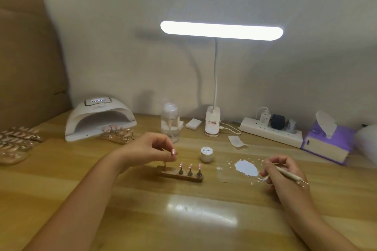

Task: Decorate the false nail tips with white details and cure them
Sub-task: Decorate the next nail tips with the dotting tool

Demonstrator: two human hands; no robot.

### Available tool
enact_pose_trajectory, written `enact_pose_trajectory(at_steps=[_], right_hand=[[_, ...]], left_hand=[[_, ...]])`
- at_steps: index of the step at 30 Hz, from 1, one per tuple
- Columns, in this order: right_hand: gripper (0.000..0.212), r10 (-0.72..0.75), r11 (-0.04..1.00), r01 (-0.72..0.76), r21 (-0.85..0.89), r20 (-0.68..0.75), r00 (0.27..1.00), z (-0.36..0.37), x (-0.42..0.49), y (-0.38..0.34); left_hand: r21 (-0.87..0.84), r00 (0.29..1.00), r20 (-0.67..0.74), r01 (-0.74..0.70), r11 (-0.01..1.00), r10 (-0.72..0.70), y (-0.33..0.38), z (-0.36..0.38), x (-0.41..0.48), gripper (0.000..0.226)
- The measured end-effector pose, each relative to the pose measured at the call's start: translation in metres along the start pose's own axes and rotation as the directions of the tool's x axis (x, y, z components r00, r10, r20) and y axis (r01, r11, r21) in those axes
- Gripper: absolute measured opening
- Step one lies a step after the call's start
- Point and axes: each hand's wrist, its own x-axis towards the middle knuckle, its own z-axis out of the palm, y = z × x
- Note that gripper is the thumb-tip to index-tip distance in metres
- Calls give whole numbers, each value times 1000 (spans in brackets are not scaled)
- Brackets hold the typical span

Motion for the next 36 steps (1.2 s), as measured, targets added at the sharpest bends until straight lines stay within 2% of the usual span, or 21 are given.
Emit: enact_pose_trajectory(at_steps=[3,9,20,23,27,32,36], right_hand=[[4,-10,1000,10,5,6,1000,0,0,1],[5,-14,1000,14,-2,20,1000,1,0,2],[8,-70,997,71,-20,53,996,0,-2,1],[10,-29,1000,29,13,45,999,1,0,1],[19,47,992,-47,118,6,999,1,3,-3],[5,-12,991,17,134,-36,999,-3,0,-6],[13,-12,988,26,151,-95,995,-3,0,-6]], left_hand=[[129,1000,2,17,992,-18,-10,7,9,15],[178,996,56,54,983,-65,-25,8,14,15],[171,990,112,61,983,-81,-30,-4,13,20],[162,992,92,75,984,-91,-32,-9,10,17],[72,995,67,64,995,-69,-34,-4,8,13],[43,996,50,73,996,-75,-34,-3,9,14],[42,995,24,95,995,-96,-35,-4,10,13]])
